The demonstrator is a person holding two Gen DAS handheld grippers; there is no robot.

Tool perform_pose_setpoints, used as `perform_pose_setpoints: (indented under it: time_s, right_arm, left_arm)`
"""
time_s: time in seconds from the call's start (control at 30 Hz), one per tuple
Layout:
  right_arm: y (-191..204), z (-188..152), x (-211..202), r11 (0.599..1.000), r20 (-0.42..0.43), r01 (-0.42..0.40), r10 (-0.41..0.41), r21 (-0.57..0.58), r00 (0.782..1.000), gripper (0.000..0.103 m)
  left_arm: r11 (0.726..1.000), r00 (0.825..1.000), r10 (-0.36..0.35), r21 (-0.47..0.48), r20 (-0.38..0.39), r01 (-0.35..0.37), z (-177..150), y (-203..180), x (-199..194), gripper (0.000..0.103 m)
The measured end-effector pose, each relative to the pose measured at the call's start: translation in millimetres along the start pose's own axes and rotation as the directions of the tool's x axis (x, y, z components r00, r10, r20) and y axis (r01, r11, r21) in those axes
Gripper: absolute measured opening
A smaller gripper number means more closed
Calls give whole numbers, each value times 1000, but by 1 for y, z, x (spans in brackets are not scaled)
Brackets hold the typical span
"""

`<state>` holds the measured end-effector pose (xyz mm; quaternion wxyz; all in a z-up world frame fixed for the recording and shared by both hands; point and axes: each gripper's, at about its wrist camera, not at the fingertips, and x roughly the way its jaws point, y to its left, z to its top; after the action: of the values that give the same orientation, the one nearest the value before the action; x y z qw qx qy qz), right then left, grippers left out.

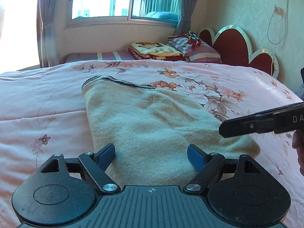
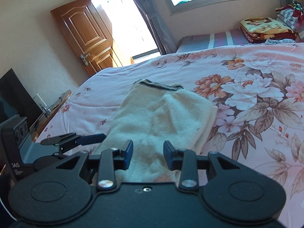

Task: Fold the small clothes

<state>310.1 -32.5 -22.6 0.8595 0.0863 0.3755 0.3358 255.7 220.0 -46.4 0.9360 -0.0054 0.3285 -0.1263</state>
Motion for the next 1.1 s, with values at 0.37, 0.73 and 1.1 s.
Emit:
perform_pose_setpoints:
  time_s: [0.37,0.73,1.1]
  right_arm:
    - [-15,-3,8,997,-39,58,-56,56,998,31]
    - [-49,49,59,978,-78,166,-157,125,985,32]
    - [-23,27,20,978,-27,185,-183,93,983,49]
  left_arm:
    - [999,1000,13,-40,5,-13,1,14,-1,82]
    - [987,1000,5,-157,-28,-10,32,43,43,82]
    - [980,998,51,-191,-44,-59,5,47,18,82]
